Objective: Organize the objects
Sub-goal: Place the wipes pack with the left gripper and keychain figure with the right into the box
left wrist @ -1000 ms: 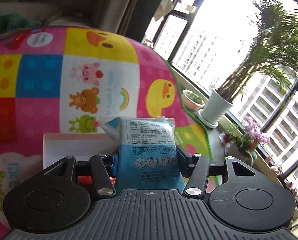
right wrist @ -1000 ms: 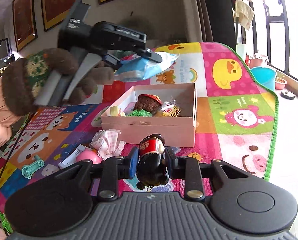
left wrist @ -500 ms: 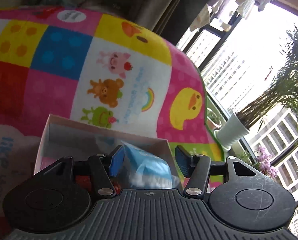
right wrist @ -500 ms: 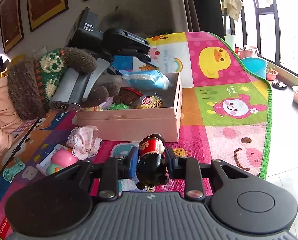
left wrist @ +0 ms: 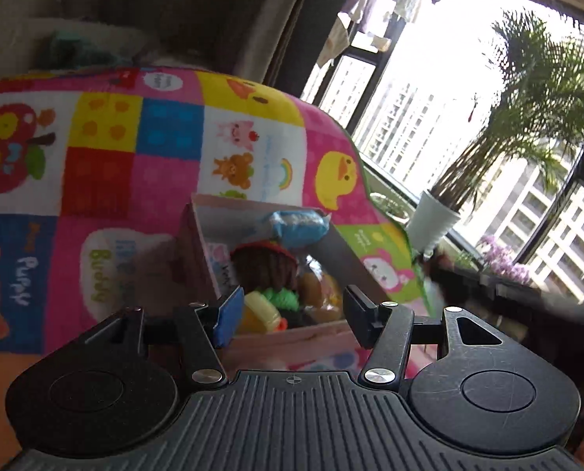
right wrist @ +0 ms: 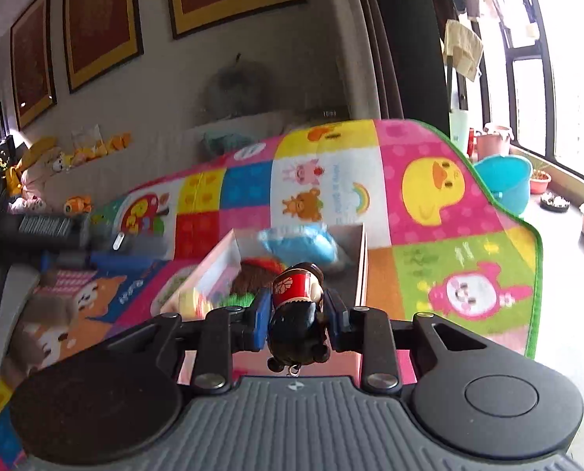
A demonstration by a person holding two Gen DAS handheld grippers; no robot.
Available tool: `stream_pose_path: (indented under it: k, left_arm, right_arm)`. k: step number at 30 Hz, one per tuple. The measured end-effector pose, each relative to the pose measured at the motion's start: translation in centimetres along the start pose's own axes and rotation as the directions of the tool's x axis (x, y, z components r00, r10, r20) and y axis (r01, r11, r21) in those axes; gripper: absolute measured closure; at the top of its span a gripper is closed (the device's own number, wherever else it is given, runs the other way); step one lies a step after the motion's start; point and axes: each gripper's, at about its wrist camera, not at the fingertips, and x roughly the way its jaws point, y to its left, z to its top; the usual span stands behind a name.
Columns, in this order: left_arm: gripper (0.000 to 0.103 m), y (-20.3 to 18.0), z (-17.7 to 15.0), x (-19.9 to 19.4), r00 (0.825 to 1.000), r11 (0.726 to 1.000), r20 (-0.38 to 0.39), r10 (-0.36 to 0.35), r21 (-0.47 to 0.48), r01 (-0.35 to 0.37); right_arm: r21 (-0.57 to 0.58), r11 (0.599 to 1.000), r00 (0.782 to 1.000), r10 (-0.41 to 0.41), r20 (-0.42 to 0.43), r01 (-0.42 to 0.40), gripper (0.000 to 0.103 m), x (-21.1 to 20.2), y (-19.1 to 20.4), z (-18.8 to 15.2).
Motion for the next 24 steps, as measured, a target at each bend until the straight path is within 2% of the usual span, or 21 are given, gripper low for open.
stream_pose_path:
  k: [3, 5, 6, 10, 14, 17, 19, 22, 24]
  left_arm:
    - [0.043, 1.2, -1.6, -2.9, 0.999, 0.999, 0.005, 0.043, 0.017, -0.043]
    - [0.043, 2.6, -2.5, -4.8, 0.998, 0.998, 0.01, 0.054, -0.015, -0.054]
    - [0.043, 3.3, -3.0, -5.6, 0.998, 0.998, 0.015, 0.064, -0.024, -0.064]
    - [0.043, 5.2, -5.3, -8.2, 0.992, 0.992, 0.018, 0.129, -0.005, -0.129]
    - [0.043, 7.0, -7.0, -10.9, 0.977, 0.978, 0.042, 0.207, -0.019, -0.207]
    - [0.043, 8.5, -7.5, -13.8, 0.963, 0.965, 0.081, 0.255, -0.078, -0.249]
    - [0.043, 9.2, -8.1, -15.5, 0.961, 0.961, 0.081, 0.266, -0.095, -0.258]
    - [0.043, 8.4, -9.4, -15.8, 0.974, 0.973, 0.004, 0.227, -0.032, -0.227]
    - [0.043, 7.1, -10.5, -15.0, 0.976, 0.978, -0.059, 0.21, 0.027, -0.209]
  right_arm:
    - [0.017, 0.999, 0.999, -0.04, 0.004, 0.04, 0.075, 2.9, 0.0, 4.2]
    - [0.04, 0.997, 0.997, -0.066, -0.032, 0.067, 0.059, 4.6, -0.1, 6.0]
    - [0.053, 0.995, 0.996, -0.084, -0.031, 0.085, 0.056, 4.7, -0.1, 6.5]
    - [0.032, 0.995, 0.995, -0.098, 0.032, 0.097, 0.035, 2.6, 1.0, 6.8]
    - [0.003, 0.995, 0.994, -0.103, 0.022, 0.103, 0.031, 1.0, 2.2, 4.9]
    - [-0.032, 0.993, 0.993, -0.115, -0.022, 0.114, 0.025, 0.6, 3.2, 1.9]
    - [-0.06, 0.993, 0.992, -0.106, -0.064, 0.102, 0.025, 0.7, 4.0, -0.5]
    - [-0.098, 0.991, 0.988, -0.098, -0.122, 0.086, 0.024, 1.0, 5.3, -4.1]
    - [-0.112, 0.992, 0.983, -0.083, -0.162, 0.066, 0.024, 1.0, 6.2, -6.1]
